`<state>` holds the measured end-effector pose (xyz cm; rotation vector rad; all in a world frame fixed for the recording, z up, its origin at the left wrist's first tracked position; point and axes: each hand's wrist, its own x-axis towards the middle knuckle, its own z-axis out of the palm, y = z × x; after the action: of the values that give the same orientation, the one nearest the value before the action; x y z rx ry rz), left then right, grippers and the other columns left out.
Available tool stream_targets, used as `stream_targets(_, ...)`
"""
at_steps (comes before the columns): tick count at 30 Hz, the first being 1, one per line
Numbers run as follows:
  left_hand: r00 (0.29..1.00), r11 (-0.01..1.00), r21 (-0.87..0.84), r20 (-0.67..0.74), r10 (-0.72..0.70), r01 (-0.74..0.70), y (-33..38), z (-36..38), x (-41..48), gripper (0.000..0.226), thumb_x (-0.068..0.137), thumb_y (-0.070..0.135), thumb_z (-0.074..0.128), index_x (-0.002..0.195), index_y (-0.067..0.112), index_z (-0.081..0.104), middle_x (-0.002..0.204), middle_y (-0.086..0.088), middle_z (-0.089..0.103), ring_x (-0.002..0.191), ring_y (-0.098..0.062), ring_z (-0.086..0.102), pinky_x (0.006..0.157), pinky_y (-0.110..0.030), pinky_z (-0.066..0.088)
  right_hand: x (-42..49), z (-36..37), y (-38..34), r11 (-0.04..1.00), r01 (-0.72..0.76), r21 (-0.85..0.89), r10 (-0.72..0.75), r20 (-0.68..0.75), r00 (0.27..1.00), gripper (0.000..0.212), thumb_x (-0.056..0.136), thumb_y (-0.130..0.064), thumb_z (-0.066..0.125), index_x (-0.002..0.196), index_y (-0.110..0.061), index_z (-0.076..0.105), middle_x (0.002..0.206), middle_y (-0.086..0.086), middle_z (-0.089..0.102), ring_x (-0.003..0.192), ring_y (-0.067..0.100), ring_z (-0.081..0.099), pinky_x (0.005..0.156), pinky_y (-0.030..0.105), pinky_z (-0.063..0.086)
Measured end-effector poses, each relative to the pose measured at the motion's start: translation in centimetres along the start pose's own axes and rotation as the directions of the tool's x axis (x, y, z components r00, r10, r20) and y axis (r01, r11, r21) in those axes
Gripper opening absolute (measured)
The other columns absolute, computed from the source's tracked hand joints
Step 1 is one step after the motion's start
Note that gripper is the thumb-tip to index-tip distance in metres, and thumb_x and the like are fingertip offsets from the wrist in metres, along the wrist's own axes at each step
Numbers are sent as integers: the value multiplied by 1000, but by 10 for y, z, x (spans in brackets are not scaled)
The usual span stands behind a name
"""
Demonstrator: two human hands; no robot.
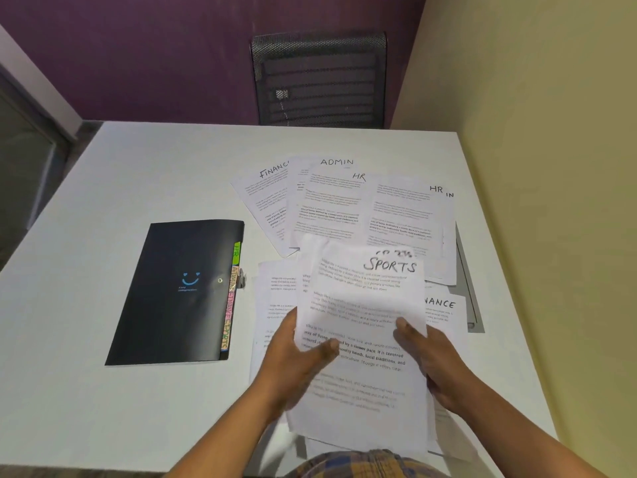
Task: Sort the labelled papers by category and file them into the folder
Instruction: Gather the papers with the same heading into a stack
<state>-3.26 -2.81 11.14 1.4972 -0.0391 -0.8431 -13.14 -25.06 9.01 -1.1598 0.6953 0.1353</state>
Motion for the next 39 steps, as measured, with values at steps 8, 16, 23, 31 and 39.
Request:
stream_targets(8,968,969,-90,-72,-239,232,-44,8,-31,27,94,24,67,121,22,67,110,0,77,100,-23,74,90,-47,58,-26,-11,25,986,-162,-37,165,106,981,51,83,-36,75,130,-22,64,125,9,72,111,34,70,92,54,57)
stream_targets(16,994,995,-45,-55,-94,92,-23,3,-23,21,95,22,66,115,22,71,112,0,76,104,-22,73,89,-45,59,-31,-2,-1,940,66,-335,-102,-94,990,22,86,-27,76,108,-26,74,101,-8,79,87,11,76,66,25,61)
stream_targets(23,974,977,136,-138,181,-163,12,-7,15,18,89,10,72,97,25,77,93,7,80,89,-12,76,71,-26,61,-10,11,-40,885,312,-346,-376,-134,917,13,86,-16,77,89,-29,78,90,-11,80,81,7,76,64,20,58)
stream_targets(31,967,949,305,-208,145,-76,-24,-18,42,21,88,6,72,105,18,73,96,8,76,91,-13,73,74,-17,54,21,3,-1,785,176,-594,-342,-177,923,30,79,-22,84,102,-6,73,103,7,74,96,22,72,83,34,60)
stream_targets(39,971,949,308,-196,134,-69,-39,-29,39,12,94,14,66,96,20,76,89,8,79,82,-9,73,68,-14,55,25,0,11,773,192,-605,-309,-93,947,9,92,-20,71,95,-27,77,89,-16,76,70,-13,68,57,7,51)
